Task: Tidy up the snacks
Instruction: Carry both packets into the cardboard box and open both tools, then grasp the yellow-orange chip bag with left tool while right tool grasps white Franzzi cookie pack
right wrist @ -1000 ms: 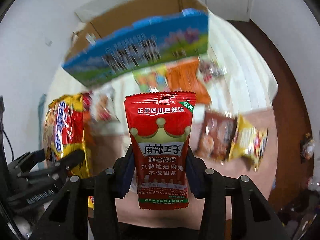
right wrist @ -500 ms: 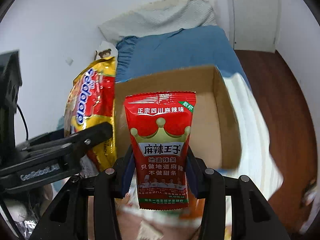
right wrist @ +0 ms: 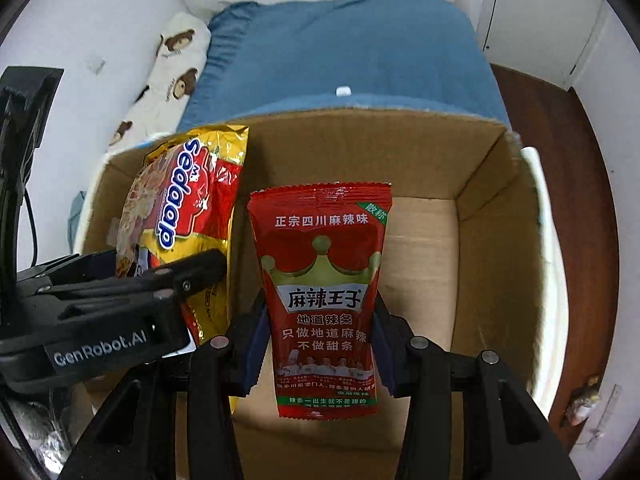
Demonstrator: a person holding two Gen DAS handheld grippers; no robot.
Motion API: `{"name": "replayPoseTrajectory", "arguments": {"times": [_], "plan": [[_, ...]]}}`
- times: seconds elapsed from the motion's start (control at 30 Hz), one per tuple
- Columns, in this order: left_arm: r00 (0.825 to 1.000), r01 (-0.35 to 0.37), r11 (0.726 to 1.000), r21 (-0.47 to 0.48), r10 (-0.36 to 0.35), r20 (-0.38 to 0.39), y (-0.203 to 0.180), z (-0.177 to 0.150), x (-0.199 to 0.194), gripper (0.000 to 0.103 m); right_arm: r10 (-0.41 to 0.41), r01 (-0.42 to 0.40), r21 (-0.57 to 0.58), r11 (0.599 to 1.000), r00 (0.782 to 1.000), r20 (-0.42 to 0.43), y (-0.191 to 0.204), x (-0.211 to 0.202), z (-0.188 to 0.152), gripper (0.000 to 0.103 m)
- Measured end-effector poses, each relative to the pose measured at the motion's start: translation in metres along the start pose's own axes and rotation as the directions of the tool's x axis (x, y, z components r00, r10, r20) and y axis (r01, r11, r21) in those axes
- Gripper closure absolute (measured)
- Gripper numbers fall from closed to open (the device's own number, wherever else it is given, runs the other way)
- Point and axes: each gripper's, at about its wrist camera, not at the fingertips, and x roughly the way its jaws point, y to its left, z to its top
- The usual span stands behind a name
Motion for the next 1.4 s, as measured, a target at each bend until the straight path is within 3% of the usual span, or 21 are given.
{"name": "replayPoseTrajectory", "arguments": {"times": [0.1, 0.2, 0.3, 0.37, 0.67, 1.0, 1.27, 1.4], "plan": [[1.000, 0.009, 1.000, 0.008, -0.008, -0.026, 0.001, 0.000, 0.016, 0.019, 0.008, -0.008, 0.002, 1.000, 0.999, -0.031, -0.001, 0.015, -0.002, 0.049], [0.999, -0.033, 0.999, 0.029, 0.033, -0.005, 0.003, -0.001, 0.018, 0.005, 0.001, 0.000, 0.014, 1.000, 0.998, -0.061, -0.007, 0.032, 0.007, 0.032], [1.000, -0.028, 0.999, 0.026, 0.028, -0.003, 0.003, -0.010, 0.011, 0.004, -0.005, 0.007, 0.023, 1.000, 0.997, -0.074, -0.015, 0.037, 0.008, 0.016], [0.999, -0.033, 0.999, 0.024, 0.033, 0.009, 0.006, -0.010, 0.010, 0.004, -0.008, 0.010, 0.025, 1.000, 0.996, -0.084, -0.017, 0.037, 0.008, 0.011], [0.997, -0.032, 0.999, 0.029, 0.030, 0.065, 0.007, -0.018, -0.003, 0.004, -0.043, 0.046, 0.042, 0.998, 0.997, -0.066, -0.010, 0.003, -0.016, 0.009], [0.987, -0.001, 0.999, 0.041, -0.006, 0.158, 0.024, -0.050, -0.046, 0.004, -0.062, 0.059, 0.059, 0.996, 0.997, 0.042, 0.001, -0.065, -0.050, 0.009], [0.955, 0.028, 0.998, 0.050, -0.042, 0.293, 0.040, -0.098, -0.122, 0.004, -0.033, 0.022, 0.057, 0.998, 0.981, 0.191, 0.029, -0.145, -0.098, 0.009], [0.938, 0.016, 0.998, 0.061, -0.036, 0.344, 0.055, -0.141, -0.151, 0.004, 0.031, -0.049, 0.077, 0.996, 0.974, 0.225, 0.046, -0.170, -0.143, 0.009]]}}
